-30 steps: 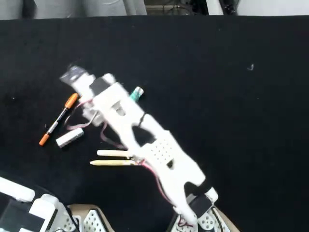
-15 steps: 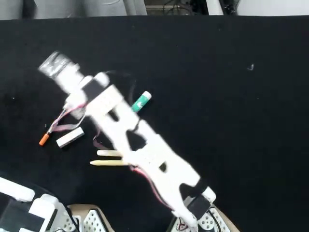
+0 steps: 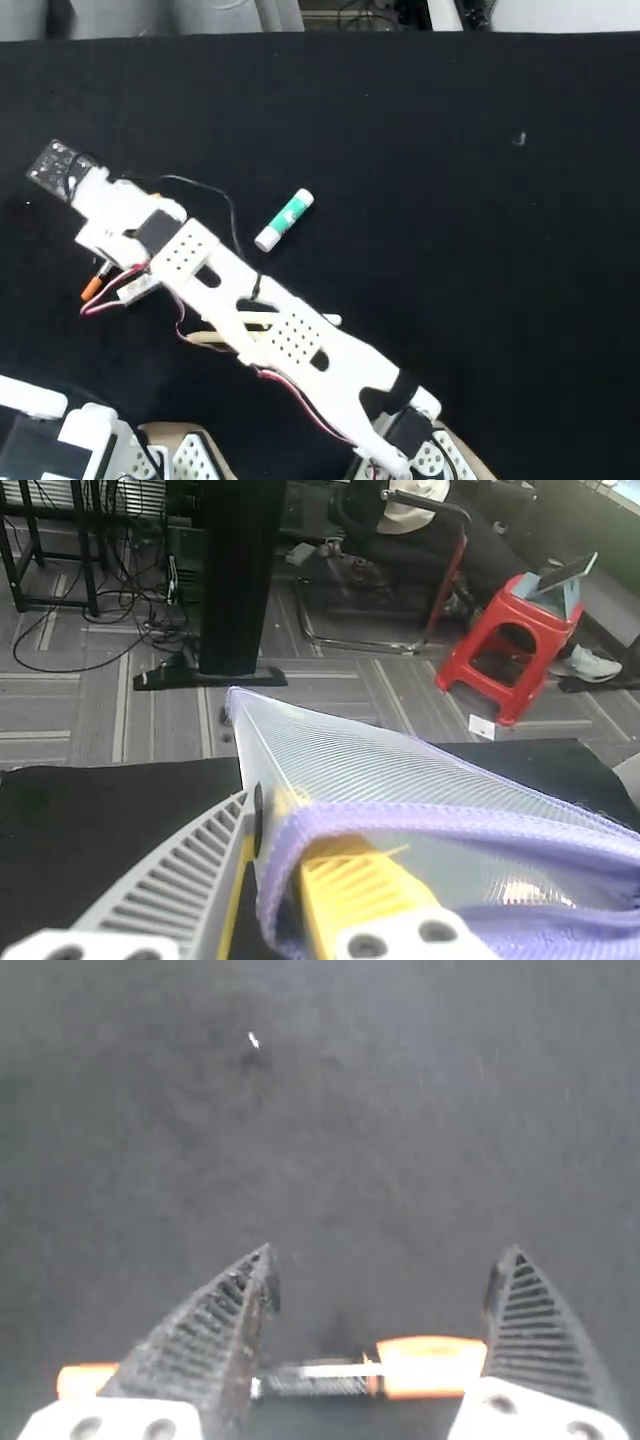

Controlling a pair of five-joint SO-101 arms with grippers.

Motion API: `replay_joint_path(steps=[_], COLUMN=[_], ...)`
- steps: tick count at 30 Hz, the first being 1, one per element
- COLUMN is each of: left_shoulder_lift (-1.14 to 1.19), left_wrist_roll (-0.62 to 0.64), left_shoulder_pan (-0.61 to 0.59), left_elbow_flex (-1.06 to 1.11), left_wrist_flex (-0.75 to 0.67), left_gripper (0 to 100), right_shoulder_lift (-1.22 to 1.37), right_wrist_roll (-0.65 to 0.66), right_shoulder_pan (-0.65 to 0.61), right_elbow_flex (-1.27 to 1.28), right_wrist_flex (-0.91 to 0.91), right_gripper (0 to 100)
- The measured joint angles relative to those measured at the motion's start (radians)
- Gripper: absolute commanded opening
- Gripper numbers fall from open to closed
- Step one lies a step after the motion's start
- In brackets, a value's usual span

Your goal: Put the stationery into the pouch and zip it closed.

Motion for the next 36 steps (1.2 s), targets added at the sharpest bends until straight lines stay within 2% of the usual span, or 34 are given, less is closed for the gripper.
replay_joint_path(steps=[5, 9, 14, 20, 27, 36], left_shoulder_lift=[0.000, 0.000, 0.000, 0.000, 0.000, 0.000], left_wrist_roll=[0.000, 0.000, 0.000, 0.000, 0.000, 0.000], left_shoulder_pan=[-0.002, -0.026, -0.040, -0.048, -0.048, -0.046], left_elbow_flex=[0.000, 0.000, 0.000, 0.000, 0.000, 0.000], left_wrist_flex=[0.000, 0.000, 0.000, 0.000, 0.000, 0.028], left_gripper=[3, 3, 3, 3, 3, 3], right_shoulder_lift=[0.074, 0.080, 0.074, 0.032, 0.012, 0.006], right_wrist_roll=[0.002, 0.072, 0.170, 0.226, 0.301, 0.353], right_shoulder_pan=[-0.037, -0.044, -0.043, -0.020, 0.107, 0.351], right_elbow_flex=[0.000, 0.000, -0.002, -0.009, -0.026, -0.011], right_wrist_flex=[-0.034, -0.005, 0.176, 0.445, 0.721, 0.743], right_gripper=[32.8, 32.8, 32.8, 32.8, 32.8, 32.8])
